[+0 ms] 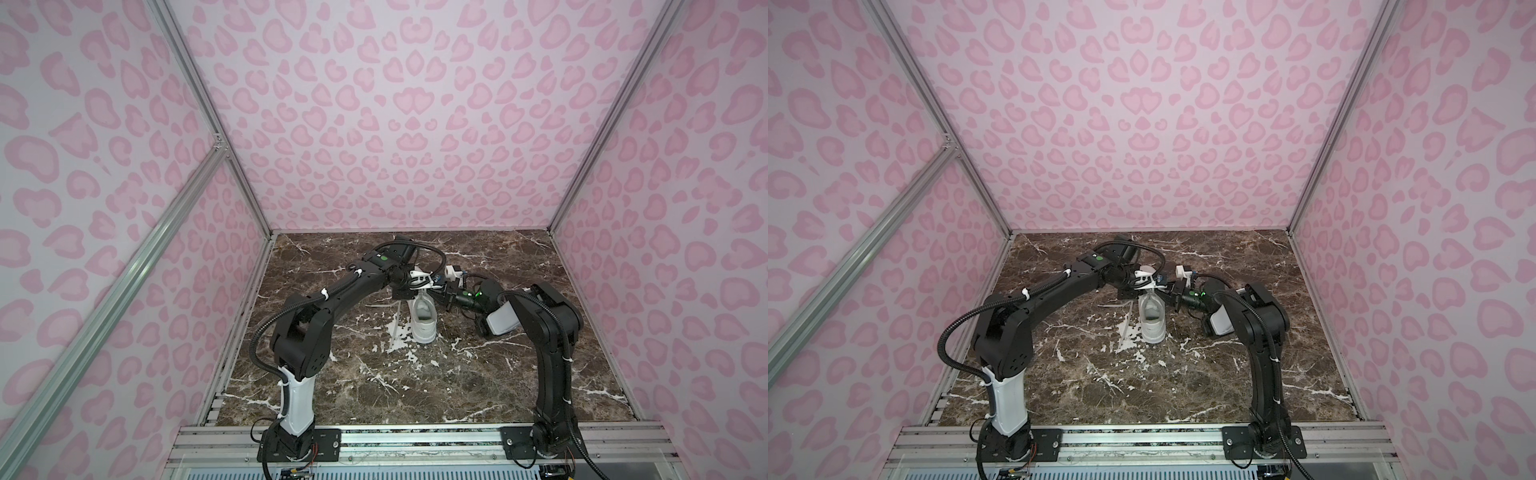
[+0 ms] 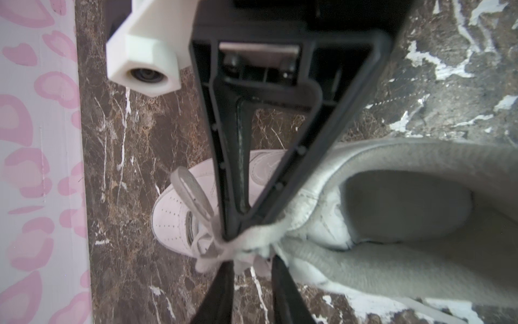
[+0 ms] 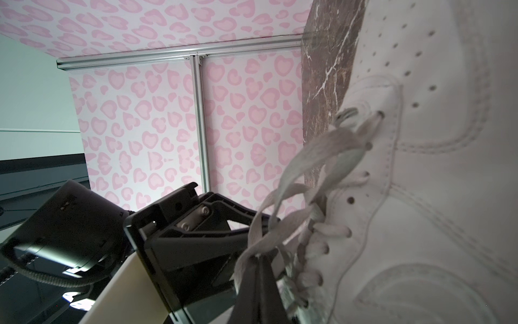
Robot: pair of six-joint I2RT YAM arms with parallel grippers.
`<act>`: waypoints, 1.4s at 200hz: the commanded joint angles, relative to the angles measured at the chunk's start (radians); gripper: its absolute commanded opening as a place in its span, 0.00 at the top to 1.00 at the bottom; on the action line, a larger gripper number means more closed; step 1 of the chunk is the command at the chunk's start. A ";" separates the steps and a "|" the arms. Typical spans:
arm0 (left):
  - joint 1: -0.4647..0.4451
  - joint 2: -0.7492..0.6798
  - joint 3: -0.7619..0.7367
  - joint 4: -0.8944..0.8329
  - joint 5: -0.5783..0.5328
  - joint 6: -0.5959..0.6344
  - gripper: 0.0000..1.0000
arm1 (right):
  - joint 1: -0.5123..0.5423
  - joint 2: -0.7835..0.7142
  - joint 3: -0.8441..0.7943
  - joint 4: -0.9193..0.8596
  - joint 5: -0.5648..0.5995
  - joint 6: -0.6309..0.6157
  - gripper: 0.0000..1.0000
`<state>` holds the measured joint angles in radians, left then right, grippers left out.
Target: Tie the shoes
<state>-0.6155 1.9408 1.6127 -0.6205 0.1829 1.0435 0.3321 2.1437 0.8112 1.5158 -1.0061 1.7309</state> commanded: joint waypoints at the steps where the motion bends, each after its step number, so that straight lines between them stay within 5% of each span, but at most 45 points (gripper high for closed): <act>1: 0.019 -0.044 -0.033 0.005 0.004 -0.027 0.65 | 0.000 -0.002 0.001 -0.012 -0.012 -0.039 1.00; 60: 0.128 -0.084 0.071 0.033 0.212 -0.376 0.45 | 0.001 -0.085 0.024 -0.326 -0.032 -0.318 1.00; 89: 0.153 0.035 0.300 -0.067 0.291 -0.669 0.36 | 0.003 -0.162 0.055 -0.651 -0.031 -0.557 1.00; 130: 0.148 0.311 0.706 -0.351 0.311 -0.855 0.36 | 0.004 -0.178 0.077 -0.743 -0.031 -0.616 1.00; 189: 0.126 0.374 0.673 -0.332 0.285 -0.983 0.32 | 0.008 -0.190 0.085 -0.797 -0.016 -0.666 1.00; 280: 0.146 0.399 0.680 -0.298 0.315 -1.065 0.31 | 0.032 -0.272 0.152 -0.994 0.070 -0.922 1.00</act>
<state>-0.4782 2.3379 2.2833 -0.9314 0.4679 0.0048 0.3645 1.8664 0.9543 0.5846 -0.9424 0.8799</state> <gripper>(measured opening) 0.694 0.049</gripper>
